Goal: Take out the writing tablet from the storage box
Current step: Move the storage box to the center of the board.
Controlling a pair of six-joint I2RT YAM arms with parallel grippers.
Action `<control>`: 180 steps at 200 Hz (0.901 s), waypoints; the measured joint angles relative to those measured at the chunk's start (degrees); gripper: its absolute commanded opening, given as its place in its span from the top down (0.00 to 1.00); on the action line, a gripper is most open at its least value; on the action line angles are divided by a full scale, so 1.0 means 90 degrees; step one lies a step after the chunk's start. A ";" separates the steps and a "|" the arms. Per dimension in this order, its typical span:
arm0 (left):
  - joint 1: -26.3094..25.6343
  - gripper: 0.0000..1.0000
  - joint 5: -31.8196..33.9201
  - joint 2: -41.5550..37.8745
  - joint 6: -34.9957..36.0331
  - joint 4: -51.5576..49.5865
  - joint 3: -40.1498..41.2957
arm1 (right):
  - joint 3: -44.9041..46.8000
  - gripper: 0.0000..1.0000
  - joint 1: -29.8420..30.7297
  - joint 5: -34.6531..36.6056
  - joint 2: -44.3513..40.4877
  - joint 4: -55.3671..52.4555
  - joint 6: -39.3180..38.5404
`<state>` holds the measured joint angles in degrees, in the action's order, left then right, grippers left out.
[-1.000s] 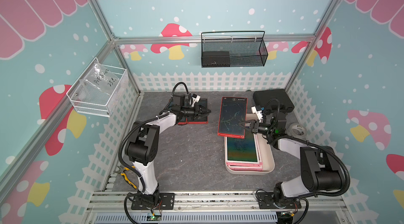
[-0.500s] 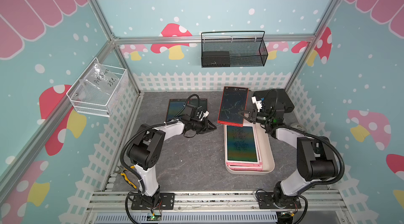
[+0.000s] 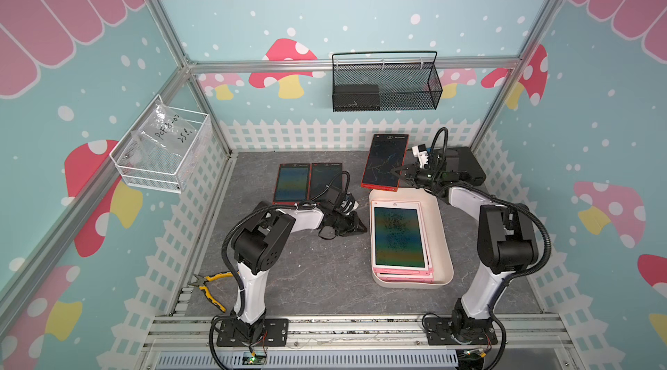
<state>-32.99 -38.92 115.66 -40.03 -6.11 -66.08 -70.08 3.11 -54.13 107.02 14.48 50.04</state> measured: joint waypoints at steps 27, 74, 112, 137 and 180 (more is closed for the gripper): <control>-0.0029 0.77 0.0019 0.0034 -0.0041 0.0049 -0.0022 | -0.0906 0.99 0.0104 0.0151 0.0770 -0.0522 -0.0134; 0.0046 0.77 0.0032 0.0073 -0.0114 0.0172 -0.0119 | -0.2999 1.00 0.0260 0.0299 0.2276 -0.1596 -0.0364; 0.0153 0.77 0.0032 0.0187 -0.0146 0.0180 -0.0328 | -0.3985 1.00 0.0296 0.0372 0.2873 -0.2195 -0.0515; -0.0053 0.77 0.0032 0.0352 -0.0199 0.0182 -0.0571 | -0.4177 1.00 0.0296 0.0381 0.2973 -0.2429 -0.0580; -0.0663 0.77 0.0044 0.0362 -0.0420 0.0209 -0.0520 | -0.4189 1.00 0.0328 0.0393 0.2977 -0.2710 -0.0758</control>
<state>-38.96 -38.52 118.91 -43.81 -4.23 -70.76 -107.79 6.07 -50.59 133.82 -9.91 43.22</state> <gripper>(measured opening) 0.230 0.073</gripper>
